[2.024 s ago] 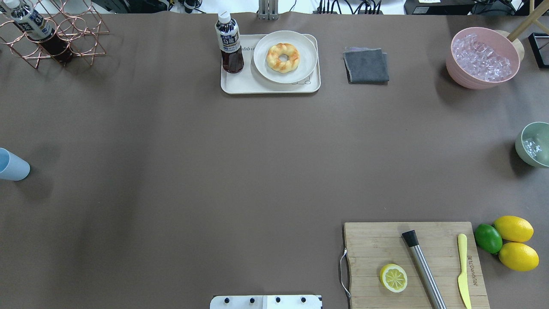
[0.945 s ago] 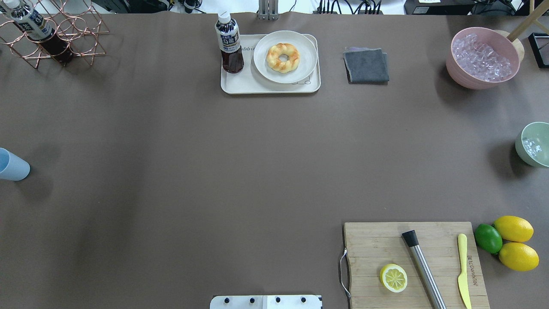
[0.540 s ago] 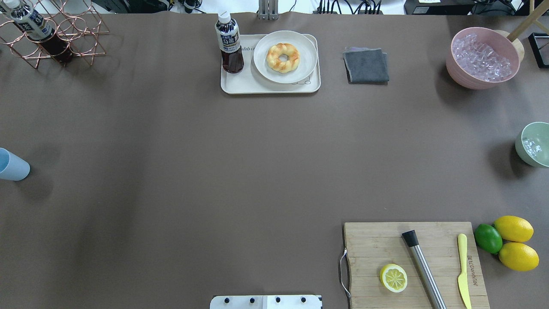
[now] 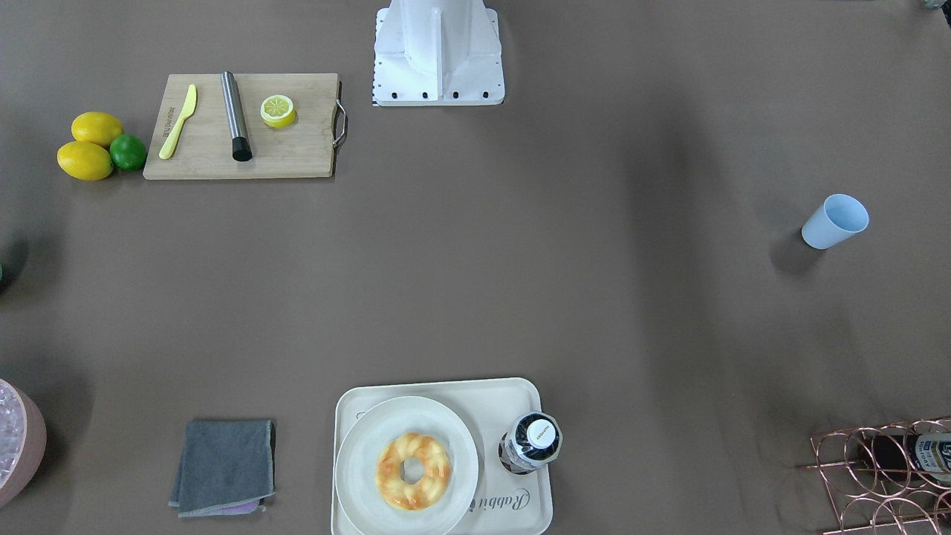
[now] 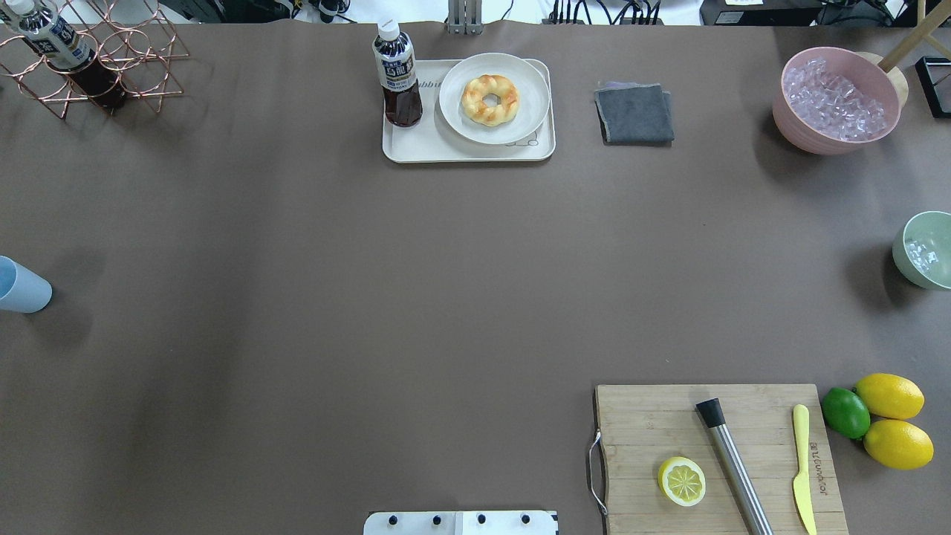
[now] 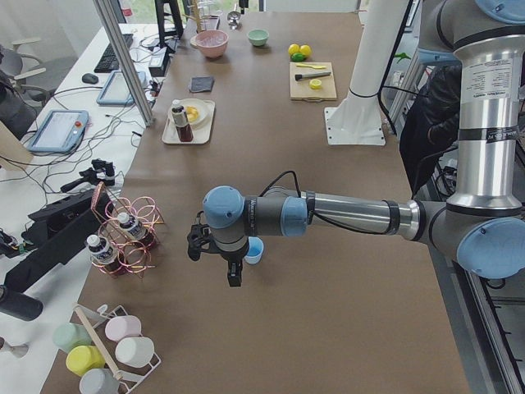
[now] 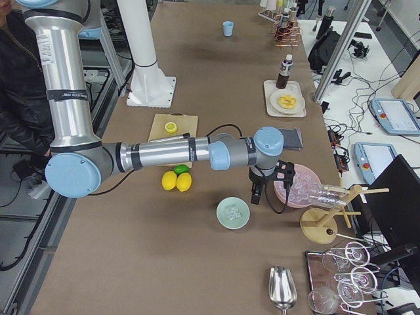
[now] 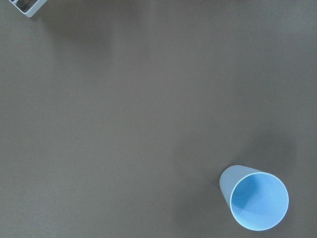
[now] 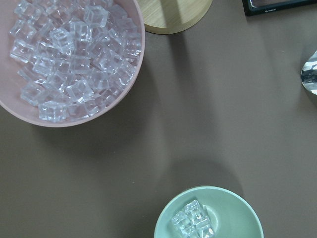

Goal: Pour ice into bowl

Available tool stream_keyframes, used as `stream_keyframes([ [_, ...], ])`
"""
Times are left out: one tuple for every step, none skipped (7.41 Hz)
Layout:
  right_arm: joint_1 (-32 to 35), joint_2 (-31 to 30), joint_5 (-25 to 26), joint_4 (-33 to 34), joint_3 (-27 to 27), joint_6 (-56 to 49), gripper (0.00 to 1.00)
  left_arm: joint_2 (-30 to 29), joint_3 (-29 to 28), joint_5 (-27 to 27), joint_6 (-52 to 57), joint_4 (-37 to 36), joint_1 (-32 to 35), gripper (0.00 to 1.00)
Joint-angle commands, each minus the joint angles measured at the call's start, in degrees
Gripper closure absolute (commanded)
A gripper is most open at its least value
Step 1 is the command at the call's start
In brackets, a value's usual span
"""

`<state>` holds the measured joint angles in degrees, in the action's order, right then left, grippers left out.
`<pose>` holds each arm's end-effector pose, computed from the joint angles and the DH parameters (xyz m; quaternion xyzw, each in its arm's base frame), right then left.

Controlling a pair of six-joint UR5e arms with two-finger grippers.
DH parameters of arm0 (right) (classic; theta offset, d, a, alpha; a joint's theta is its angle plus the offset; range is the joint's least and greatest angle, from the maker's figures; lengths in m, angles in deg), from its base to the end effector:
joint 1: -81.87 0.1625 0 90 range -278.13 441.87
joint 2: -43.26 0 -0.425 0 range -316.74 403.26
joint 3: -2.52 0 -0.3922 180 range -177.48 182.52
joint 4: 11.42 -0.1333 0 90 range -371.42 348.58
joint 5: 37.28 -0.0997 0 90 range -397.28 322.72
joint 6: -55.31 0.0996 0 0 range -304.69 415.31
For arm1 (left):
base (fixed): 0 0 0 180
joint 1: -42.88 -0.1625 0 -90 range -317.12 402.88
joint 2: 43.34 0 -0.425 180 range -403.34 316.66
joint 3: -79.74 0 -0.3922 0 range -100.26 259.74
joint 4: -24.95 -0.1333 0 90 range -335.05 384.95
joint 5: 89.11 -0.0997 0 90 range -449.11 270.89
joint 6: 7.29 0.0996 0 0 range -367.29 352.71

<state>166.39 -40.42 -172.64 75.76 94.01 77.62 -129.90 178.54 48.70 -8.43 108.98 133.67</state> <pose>0.0100 -0.5497 0.5820 -0.0092 -0.3932 0.0991 0.9140 -0.0659 -0.4631 0.6180 -0.0061 0.4052 -0.0176 0.9140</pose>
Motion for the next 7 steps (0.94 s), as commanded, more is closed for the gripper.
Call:
stream_keyframes([
  [0.0, -3.3, 0.8, -5.6, -0.1, -0.2, 0.01, 0.1, 0.2, 0.0, 0.0, 0.0, 0.0, 0.03],
  [0.0, -4.0, 0.8, -5.7, -0.2, -1.4, 0.01, 0.1, 0.3, 0.0, 0.0, 0.0, 0.0, 0.03],
  [0.0, -4.4, 0.8, -5.7, -0.3, -3.0, 0.01, 0.1, 0.3, 0.0, 0.0, 0.0, -0.1, 0.02],
  [0.1, -4.9, 0.8, -5.6, -0.4, -4.0, 0.01, 0.2, 0.5, 0.0, 0.0, 0.0, -0.1, 0.03],
  [0.3, -5.4, 0.6, -5.6, -0.3, -4.3, 0.01, 0.4, 0.6, 0.0, 0.0, 0.0, -0.1, 0.02],
  [0.6, -5.6, 0.7, -5.6, -0.3, -5.2, 0.01, 0.4, 0.6, 0.0, 0.0, 0.0, -0.1, 0.03],
  [0.6, -6.0, 0.5, -5.6, -0.3, -5.3, 0.01, 0.4, 0.6, 0.0, 0.0, 0.0, -0.1, 0.03],
])
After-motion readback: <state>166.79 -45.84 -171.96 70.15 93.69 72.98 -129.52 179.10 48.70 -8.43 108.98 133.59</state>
